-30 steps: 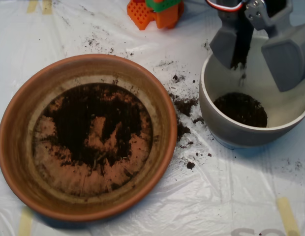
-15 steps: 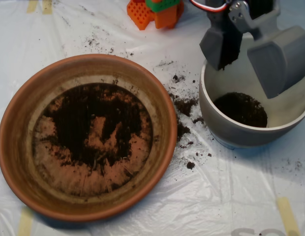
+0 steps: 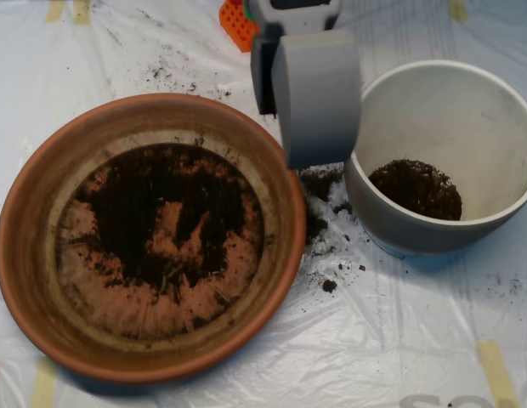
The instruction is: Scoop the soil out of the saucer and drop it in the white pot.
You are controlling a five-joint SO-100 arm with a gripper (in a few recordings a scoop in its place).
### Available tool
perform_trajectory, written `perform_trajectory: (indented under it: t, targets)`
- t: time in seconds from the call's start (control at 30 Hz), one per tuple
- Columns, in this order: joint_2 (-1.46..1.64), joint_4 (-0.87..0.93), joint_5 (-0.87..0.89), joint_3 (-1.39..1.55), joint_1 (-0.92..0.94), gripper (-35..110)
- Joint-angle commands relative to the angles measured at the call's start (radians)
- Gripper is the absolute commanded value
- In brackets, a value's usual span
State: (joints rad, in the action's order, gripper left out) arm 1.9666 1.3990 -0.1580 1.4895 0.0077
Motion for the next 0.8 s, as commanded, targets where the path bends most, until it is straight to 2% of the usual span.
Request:
perform_trajectory:
  t: [0.0, 0.33, 0.77]
  targets:
    - [0.132, -0.089, -0.038, 0.152, 0.103, 42]
    - [0.137, -0.301, -0.023, 0.506, 0.356, 43]
    - [-0.275, -0.443, -0.064, 0.511, 0.568, 45]
